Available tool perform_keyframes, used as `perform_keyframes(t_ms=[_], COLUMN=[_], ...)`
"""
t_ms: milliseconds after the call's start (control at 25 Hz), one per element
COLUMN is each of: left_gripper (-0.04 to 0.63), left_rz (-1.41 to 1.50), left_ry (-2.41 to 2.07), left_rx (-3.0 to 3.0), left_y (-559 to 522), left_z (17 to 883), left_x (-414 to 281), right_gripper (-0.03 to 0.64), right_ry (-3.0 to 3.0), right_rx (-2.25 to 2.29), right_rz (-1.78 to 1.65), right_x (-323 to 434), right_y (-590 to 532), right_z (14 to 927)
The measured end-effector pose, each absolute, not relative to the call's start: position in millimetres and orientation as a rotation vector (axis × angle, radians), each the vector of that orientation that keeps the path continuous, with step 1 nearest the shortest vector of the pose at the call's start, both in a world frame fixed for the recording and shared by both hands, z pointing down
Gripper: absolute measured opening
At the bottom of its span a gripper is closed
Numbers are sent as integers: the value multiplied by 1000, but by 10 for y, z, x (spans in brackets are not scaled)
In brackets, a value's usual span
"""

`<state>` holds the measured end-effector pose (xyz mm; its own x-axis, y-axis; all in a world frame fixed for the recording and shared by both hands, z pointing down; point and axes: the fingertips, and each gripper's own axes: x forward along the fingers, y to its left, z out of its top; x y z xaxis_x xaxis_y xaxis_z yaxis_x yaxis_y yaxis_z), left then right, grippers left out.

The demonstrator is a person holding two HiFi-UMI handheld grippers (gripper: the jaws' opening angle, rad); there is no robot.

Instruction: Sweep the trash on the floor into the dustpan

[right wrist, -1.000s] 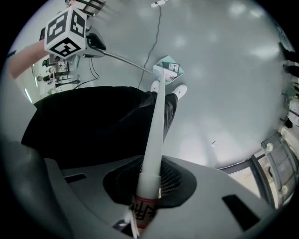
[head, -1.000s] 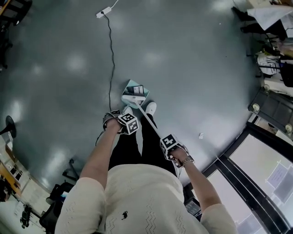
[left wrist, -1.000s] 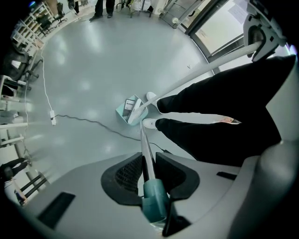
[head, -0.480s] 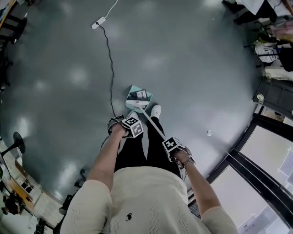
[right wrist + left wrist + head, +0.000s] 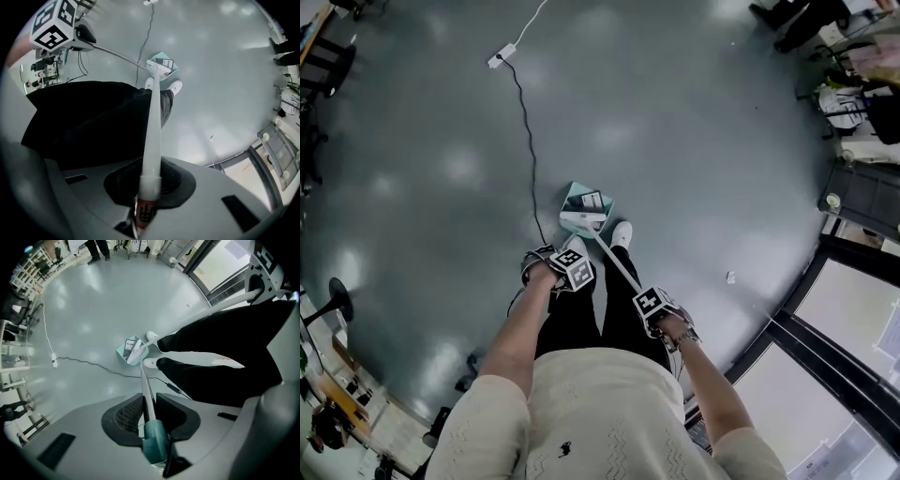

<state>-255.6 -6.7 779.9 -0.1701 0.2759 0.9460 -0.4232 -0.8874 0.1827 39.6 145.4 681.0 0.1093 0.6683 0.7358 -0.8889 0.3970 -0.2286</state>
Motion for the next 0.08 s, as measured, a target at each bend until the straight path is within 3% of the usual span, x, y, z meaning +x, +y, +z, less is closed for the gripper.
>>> perform_keyframes(t_ms=[80], left_gripper=[94], left_rz=[2097], left_ry=[-169], left_rx=[1664], left_y=[-56], left_z=[7805], left_x=[-2576], right_gripper=[60], right_ry=[-883], right_rx=[304], right_rz=[1171], right_x=[372], right_y=[1471], right_z=[6810])
